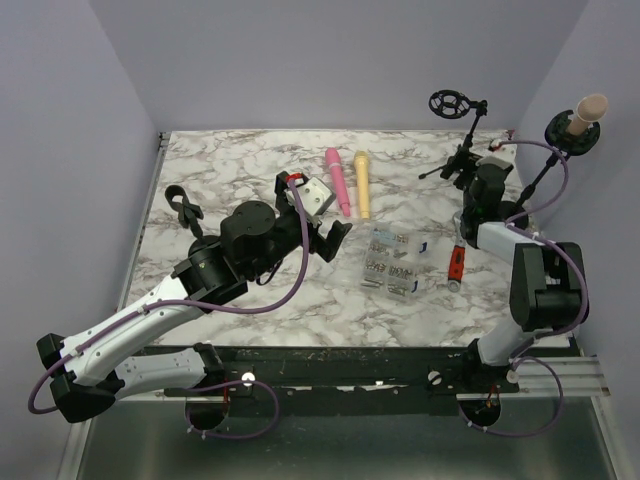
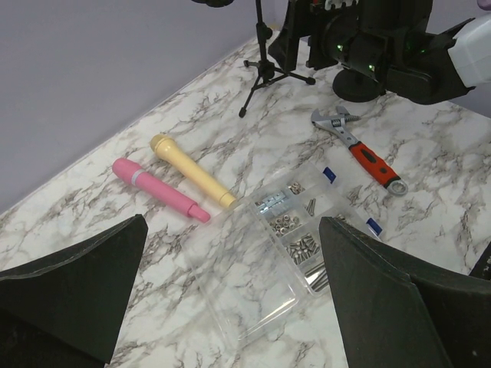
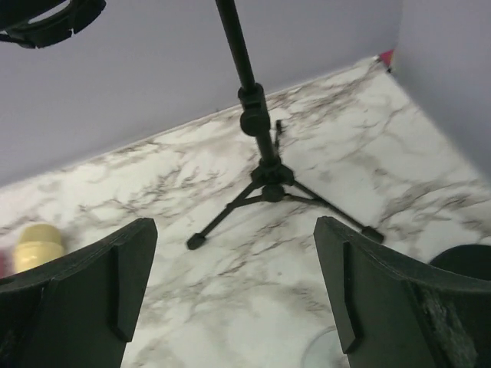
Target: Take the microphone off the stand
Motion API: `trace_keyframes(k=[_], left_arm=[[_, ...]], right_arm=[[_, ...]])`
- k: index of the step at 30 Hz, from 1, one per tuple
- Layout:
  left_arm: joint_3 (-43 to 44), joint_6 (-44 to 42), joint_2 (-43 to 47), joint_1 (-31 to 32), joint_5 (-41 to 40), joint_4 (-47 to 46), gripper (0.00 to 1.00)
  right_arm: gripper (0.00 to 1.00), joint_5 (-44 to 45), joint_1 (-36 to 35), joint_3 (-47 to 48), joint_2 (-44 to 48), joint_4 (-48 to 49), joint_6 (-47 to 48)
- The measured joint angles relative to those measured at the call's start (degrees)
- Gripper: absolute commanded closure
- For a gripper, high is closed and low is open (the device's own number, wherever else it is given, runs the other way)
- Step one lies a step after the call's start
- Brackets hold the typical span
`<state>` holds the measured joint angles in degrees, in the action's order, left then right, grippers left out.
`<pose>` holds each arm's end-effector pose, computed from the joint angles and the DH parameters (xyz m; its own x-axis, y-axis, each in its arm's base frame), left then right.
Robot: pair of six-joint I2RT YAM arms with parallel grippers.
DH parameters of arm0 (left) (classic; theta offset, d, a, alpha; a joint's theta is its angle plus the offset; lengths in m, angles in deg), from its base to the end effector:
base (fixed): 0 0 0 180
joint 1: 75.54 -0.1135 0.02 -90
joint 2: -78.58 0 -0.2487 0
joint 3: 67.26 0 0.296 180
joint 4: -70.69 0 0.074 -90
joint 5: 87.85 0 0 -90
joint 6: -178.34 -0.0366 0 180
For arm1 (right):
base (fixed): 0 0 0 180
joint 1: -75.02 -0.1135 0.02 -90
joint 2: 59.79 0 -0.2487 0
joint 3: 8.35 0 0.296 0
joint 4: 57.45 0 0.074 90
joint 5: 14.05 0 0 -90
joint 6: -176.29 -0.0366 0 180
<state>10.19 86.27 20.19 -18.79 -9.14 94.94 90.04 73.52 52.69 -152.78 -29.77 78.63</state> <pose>0.1589 -0.2293 0.4120 -0.0238 0.1009 -0.9946 0.7145 0.6975 0.0537 0.3934 0.0014 0.1971 -0.0448 0.1282 -0.9907 0.2253 0.9675 0.1150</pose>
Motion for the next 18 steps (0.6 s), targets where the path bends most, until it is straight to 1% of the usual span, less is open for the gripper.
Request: trace_keyframes(k=[6,9,13,18], left_arm=[[0.00,0.00,0.00,0.00,0.00,0.00,0.02],[0.00,-0.02,0.00,0.00,0.00,0.00,0.01],[0.00,-0.02,0.00,0.00,-0.02,0.00,0.01],[0.00,-0.02,0.00,0.00,0.00,0.00,0.01]], right_arm=[[0.09,-3.17,2.47,-3.23,-3.45,10.21,-24.17],[0.10,-3.50,4.20,-3.67,-5.90,15.43,-32.83],[0.10,-3.06,5.20,-3.21,-7.76,17.62,-38.32],[0.13,-3.15,5.38,1.31,-9.60,16.92,-38.80]])
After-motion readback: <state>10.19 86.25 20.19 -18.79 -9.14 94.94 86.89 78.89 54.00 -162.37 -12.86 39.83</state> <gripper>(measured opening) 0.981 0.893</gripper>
